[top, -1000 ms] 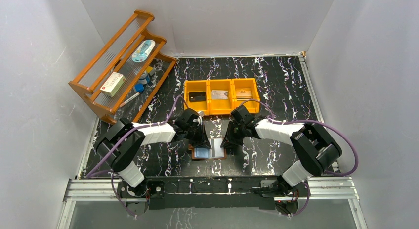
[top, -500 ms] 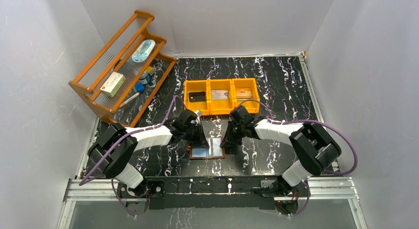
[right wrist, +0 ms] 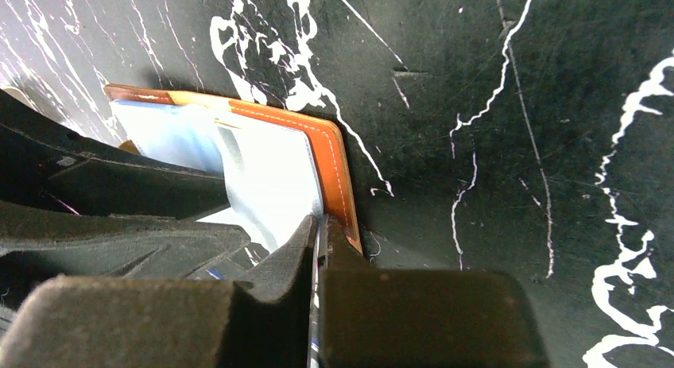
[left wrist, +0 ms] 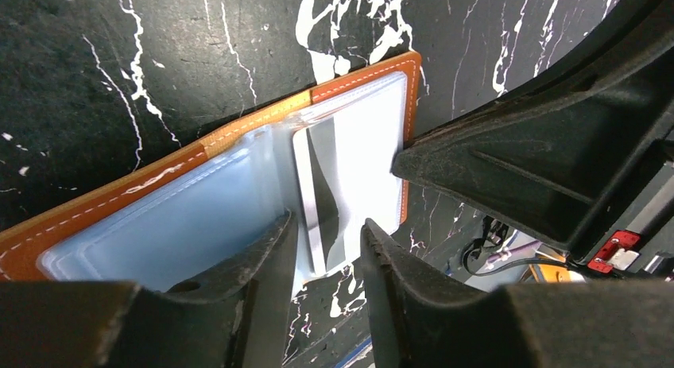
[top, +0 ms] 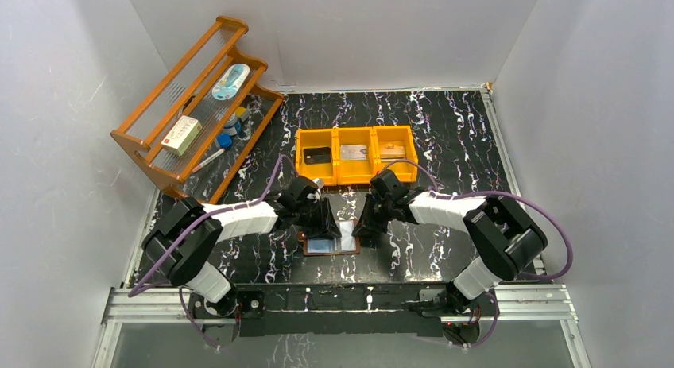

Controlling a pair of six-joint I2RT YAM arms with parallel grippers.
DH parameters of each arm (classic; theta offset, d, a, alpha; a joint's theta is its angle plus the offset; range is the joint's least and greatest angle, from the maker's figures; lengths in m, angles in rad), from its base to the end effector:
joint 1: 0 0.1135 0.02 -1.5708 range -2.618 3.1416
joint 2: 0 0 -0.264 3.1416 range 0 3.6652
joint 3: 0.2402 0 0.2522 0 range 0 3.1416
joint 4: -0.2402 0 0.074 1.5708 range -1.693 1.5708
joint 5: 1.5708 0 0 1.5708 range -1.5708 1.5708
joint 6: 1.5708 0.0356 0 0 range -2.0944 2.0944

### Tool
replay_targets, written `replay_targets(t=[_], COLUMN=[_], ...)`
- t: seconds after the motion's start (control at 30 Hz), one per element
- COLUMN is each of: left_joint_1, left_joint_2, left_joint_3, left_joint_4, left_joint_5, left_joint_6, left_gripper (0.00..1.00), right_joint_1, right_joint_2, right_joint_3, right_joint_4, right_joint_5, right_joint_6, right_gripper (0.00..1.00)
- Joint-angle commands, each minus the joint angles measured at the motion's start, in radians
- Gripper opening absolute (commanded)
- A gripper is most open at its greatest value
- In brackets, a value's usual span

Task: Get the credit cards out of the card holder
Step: Remove the credit card from the card holder.

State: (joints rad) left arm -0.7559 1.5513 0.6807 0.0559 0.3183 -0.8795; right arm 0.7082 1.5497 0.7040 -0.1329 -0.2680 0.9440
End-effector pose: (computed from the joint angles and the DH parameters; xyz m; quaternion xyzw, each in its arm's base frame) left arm 0.2052 -0.2088 0.1504 0.0017 0.9195 -0.3666 0.1418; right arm 0.2083 0.1908 0.1440 0.0728 0.9459 0.2992 0.1020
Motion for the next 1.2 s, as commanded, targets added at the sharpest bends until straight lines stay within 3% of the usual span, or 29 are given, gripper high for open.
replay_targets(t=[0.0, 0.17, 0.37, 0.6, 0.8, 0.87, 1.03, 1.17], left_joint_1=[-0.003, -0.003, -0.004, -0.003, -0.003, -0.003, -0.002, -0.003], left_joint_2=[-0.017, -0.007, 0.074, 0.053, 0.051, 0.063, 0.108, 0.120], left_joint_3=[-0.009, -0.015, -0.046, -0.130, -0.154, -0.154, -0.088, -0.071], left_joint_4=[-0.069, -0.042, 0.087, 0.226, 0.284, 0.316, 0.265, 0.265], left_joint_5=[-0.069, -0.058, 0.024, 0.027, 0.024, 0.018, -0.002, 0.001], left_joint_6=[-0.006, -0.012, -0.058, -0.153, -0.193, -0.216, -0.205, -0.199], left_gripper=[0.39, 0.41, 0.25, 0.15, 0.13, 0.19, 0.22, 0.19], right_joint_1=[0.004, 0.004, 0.005, 0.004, 0.004, 0.004, 0.004, 0.004], right_joint_2=[0.038, 0.046, 0.061, 0.074, 0.080, 0.074, 0.069, 0.069], right_joint_3=[-0.020, -0.019, -0.023, -0.027, -0.028, -0.031, -0.034, -0.036], right_joint_4=[-0.031, -0.032, -0.019, -0.004, 0.005, 0.009, 0.024, 0.044], right_joint_5=[0.045, 0.044, 0.024, 0.009, -0.002, -0.004, -0.018, -0.040], right_joint_6=[-0.004, -0.005, -0.003, 0.000, 0.002, 0.003, -0.002, -0.004], right_gripper=[0.00, 0.00, 0.00, 0.00, 0.00, 0.00, 0.00, 0.00])
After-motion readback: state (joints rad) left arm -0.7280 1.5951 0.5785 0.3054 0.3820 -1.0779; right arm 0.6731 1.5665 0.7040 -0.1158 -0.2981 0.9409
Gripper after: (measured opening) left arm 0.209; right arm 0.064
